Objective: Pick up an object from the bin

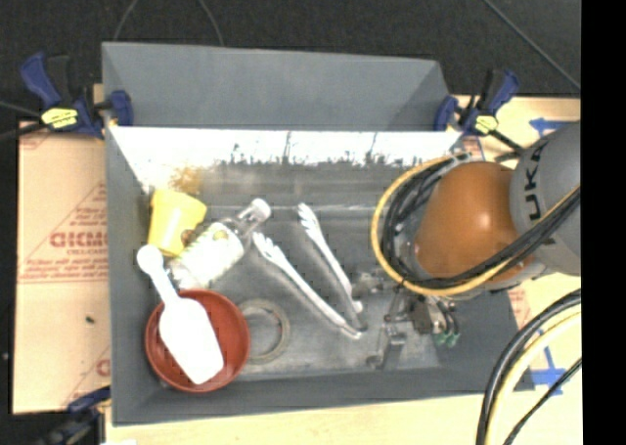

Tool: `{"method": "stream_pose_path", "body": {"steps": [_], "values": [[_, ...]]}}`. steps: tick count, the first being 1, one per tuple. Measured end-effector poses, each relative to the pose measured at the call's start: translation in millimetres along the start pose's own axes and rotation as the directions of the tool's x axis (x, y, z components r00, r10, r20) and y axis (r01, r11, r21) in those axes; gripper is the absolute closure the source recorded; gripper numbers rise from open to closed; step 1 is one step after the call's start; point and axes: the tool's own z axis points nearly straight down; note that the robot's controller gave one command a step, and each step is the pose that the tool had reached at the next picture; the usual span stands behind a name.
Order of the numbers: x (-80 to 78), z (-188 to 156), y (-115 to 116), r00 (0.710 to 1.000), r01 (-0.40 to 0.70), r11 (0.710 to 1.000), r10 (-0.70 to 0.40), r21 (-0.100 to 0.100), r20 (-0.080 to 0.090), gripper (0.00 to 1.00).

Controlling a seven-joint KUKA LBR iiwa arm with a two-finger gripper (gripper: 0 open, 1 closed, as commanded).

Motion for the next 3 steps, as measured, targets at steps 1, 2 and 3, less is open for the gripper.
{"method": "stream_pose_path", "body": {"steps": [1, 2, 3], "values": [[-2.0, 20.4, -68.2, 0.999, -0.032, 0.999, 0.032, 0.012, 0.009, 0.00], [-32.7, 53.5, 16.3, 0.993, 0.115, 0.993, -0.115, 0.000, 0.008, 0.00], [-90.1, 61.9, -29.0, 0.999, 0.041, 0.999, -0.041, 0.014, 0.014, 0.00]]}}
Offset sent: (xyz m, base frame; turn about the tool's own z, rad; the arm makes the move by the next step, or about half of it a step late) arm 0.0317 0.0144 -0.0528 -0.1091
